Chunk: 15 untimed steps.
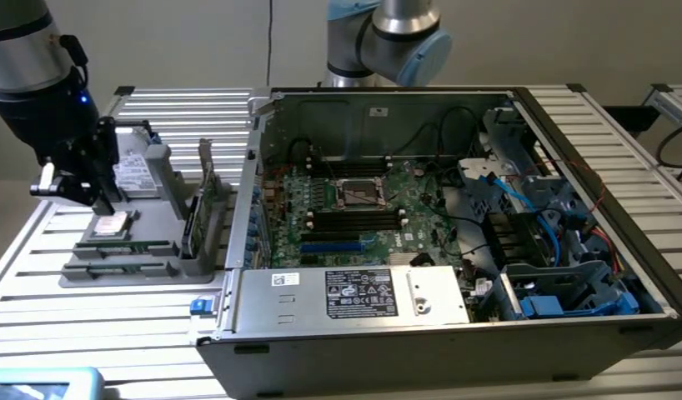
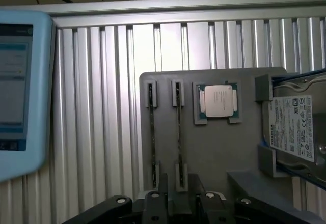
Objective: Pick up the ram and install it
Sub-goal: 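Pick up the ram and move it above insertion slot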
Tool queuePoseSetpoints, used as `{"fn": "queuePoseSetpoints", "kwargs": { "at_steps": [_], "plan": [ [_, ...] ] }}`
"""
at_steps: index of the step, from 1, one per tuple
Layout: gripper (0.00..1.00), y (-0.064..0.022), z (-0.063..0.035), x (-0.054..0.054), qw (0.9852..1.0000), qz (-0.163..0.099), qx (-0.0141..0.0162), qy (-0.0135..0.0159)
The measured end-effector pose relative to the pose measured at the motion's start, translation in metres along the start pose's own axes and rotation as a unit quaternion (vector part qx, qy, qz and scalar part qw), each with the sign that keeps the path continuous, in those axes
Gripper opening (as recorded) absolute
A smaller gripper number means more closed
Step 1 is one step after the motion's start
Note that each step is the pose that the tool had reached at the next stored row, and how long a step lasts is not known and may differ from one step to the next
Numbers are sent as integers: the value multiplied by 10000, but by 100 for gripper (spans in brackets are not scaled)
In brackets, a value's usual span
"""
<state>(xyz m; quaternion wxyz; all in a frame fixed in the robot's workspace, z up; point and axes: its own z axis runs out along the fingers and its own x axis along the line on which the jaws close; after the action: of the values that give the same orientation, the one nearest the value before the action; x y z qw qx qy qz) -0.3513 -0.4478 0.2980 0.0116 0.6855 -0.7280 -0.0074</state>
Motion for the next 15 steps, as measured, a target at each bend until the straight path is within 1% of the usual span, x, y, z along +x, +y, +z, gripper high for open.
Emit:
{"fn": "queuePoseSetpoints", "kwargs": {
  "at_steps": [5,15],
  "plan": [
    [31,-10,91,122,10000,-54,-48,-3],
    [31,1,274,151,9997,-220,-50,3]
  ]
}}
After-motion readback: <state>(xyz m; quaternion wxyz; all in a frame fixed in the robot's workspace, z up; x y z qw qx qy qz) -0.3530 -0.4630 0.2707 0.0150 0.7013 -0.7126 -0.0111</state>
